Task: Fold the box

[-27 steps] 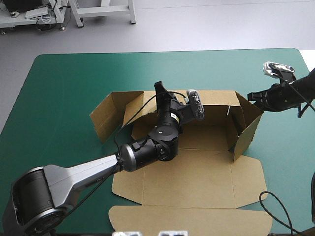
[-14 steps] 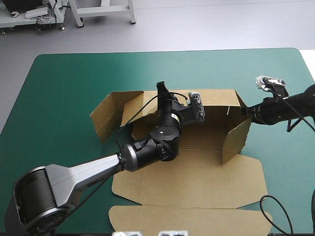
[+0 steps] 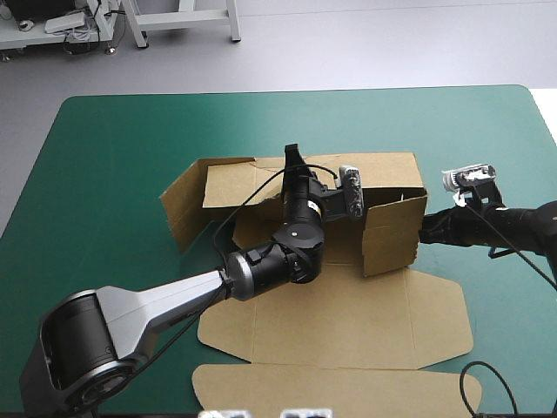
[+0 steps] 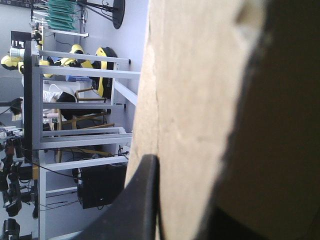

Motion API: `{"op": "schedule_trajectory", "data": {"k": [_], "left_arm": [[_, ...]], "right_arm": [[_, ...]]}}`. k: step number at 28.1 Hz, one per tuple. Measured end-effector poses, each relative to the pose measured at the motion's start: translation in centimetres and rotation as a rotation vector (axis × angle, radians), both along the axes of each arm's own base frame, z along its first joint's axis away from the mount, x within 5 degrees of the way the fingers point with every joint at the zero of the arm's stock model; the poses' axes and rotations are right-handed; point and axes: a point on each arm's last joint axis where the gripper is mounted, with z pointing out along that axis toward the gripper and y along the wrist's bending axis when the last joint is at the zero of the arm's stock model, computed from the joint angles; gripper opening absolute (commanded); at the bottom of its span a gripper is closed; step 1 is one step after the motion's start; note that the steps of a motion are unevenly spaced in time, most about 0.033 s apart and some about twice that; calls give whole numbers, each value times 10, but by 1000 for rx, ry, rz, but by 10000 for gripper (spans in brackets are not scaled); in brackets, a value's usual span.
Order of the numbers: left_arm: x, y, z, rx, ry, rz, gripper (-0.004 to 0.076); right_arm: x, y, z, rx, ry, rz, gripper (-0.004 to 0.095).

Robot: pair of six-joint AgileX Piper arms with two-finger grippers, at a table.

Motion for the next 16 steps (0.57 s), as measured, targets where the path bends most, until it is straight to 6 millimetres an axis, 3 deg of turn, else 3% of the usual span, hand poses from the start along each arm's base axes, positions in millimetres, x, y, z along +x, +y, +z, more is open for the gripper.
{"op": "schedule_trajectory", "data": {"k": [3, 16], "left_arm": [[0, 0, 0, 0, 0, -1, -9], [0, 0, 0, 1, 0, 0, -9]], "right_arm": [[0, -1, 1, -36, 1, 23, 473], [-8, 4, 8, -60, 42, 183, 473]]}}
